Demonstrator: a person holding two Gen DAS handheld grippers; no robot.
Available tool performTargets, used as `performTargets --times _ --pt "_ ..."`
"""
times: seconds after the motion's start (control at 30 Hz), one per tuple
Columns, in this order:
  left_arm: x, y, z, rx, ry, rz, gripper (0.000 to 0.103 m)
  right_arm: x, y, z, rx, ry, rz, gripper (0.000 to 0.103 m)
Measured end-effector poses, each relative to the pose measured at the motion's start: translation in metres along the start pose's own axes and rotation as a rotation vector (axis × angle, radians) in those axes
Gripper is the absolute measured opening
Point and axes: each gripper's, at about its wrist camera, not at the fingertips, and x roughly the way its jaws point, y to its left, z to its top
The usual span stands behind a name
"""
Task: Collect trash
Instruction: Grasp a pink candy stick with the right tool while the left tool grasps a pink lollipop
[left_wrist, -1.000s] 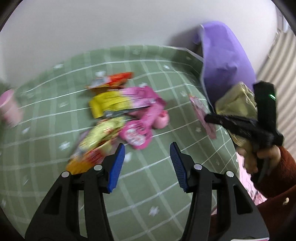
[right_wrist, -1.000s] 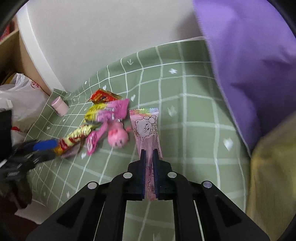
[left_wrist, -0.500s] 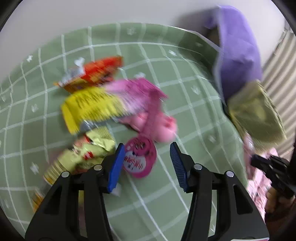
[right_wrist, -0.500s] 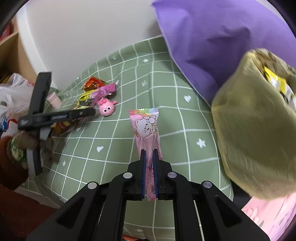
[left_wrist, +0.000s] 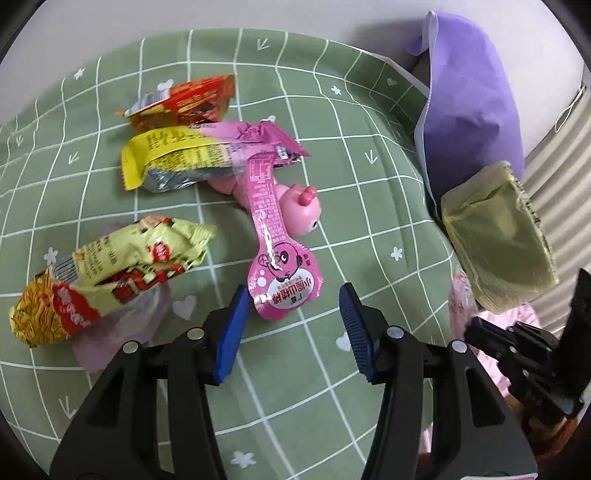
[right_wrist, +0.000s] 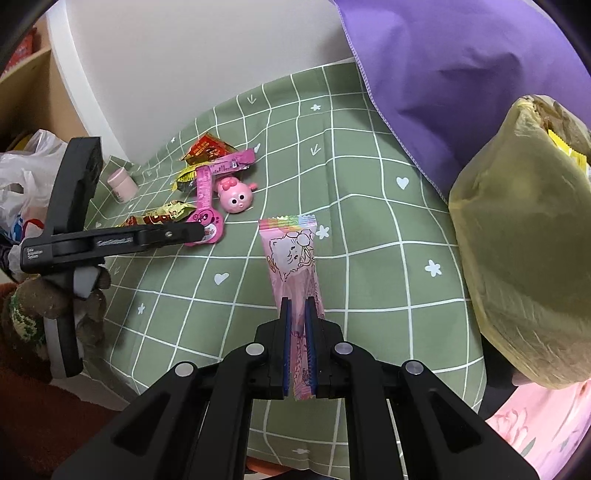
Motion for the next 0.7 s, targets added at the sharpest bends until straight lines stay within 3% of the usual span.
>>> performTargets --times 0.1,0.4,0.5,0.57,0.7 --pt "0.009 -0.008 0.004 0.017 0.007 0.076 0.048 -0.009 -0.006 -0.004 0.004 -0.003 -0.014 0.009" --pt "0.029 -0.014 0.020 -0.031 0.001 0.154 0.048 -0.014 -0.029 -0.008 0.025 0.002 -0.007 0.009" --pt "0.027 -0.014 0.019 -0.030 0.014 0.153 0.043 -0.011 -0.029 -0.006 0.024 0.002 0.005 0.009" --pt "0.023 -0.011 0.016 -0.040 0.019 0.144 0.029 -0.008 -0.027 -0.005 0.021 0.002 0.017 0.009" --pt "0.013 -0.005 0.013 -0.037 0.014 0.126 0.022 -0.001 -0.020 -0.001 0.006 0.010 0.044 0.009"
